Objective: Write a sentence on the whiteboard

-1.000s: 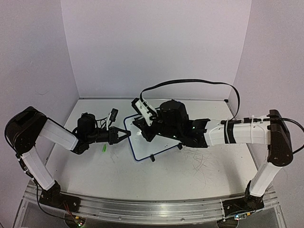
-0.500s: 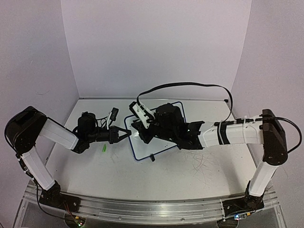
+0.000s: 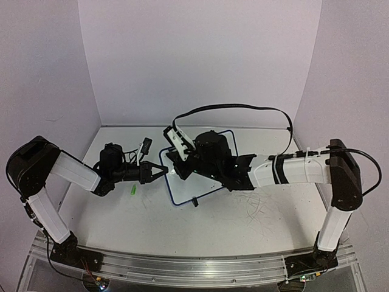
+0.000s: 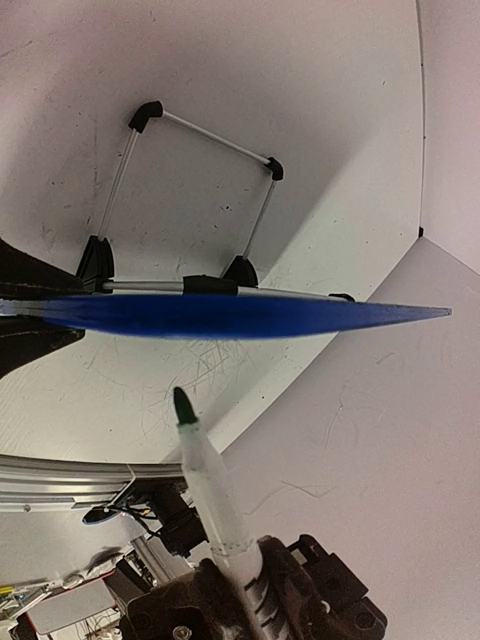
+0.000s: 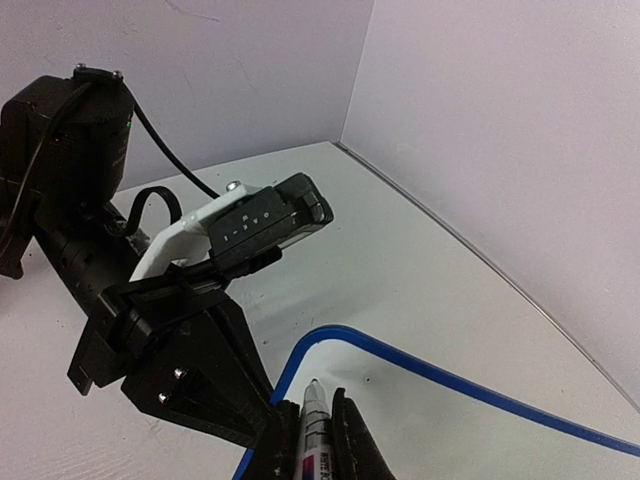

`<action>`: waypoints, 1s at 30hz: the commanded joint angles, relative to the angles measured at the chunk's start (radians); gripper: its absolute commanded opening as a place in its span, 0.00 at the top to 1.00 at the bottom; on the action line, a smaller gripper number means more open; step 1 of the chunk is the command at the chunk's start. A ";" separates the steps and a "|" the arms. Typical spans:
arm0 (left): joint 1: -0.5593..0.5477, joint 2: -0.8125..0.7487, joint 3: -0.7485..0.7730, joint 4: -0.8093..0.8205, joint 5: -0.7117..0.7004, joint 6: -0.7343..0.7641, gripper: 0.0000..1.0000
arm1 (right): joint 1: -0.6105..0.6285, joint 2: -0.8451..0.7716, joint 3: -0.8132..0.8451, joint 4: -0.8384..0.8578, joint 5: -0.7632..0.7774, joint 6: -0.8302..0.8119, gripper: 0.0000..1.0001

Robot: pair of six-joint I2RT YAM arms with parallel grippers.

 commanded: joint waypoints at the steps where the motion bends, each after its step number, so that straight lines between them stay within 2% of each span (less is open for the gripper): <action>1: -0.005 0.008 0.016 -0.009 0.028 0.008 1.00 | 0.003 0.017 0.044 0.043 0.023 -0.001 1.00; 30: -0.005 0.003 0.018 -0.010 0.029 0.008 1.00 | 0.002 0.046 0.058 0.040 0.030 0.005 1.00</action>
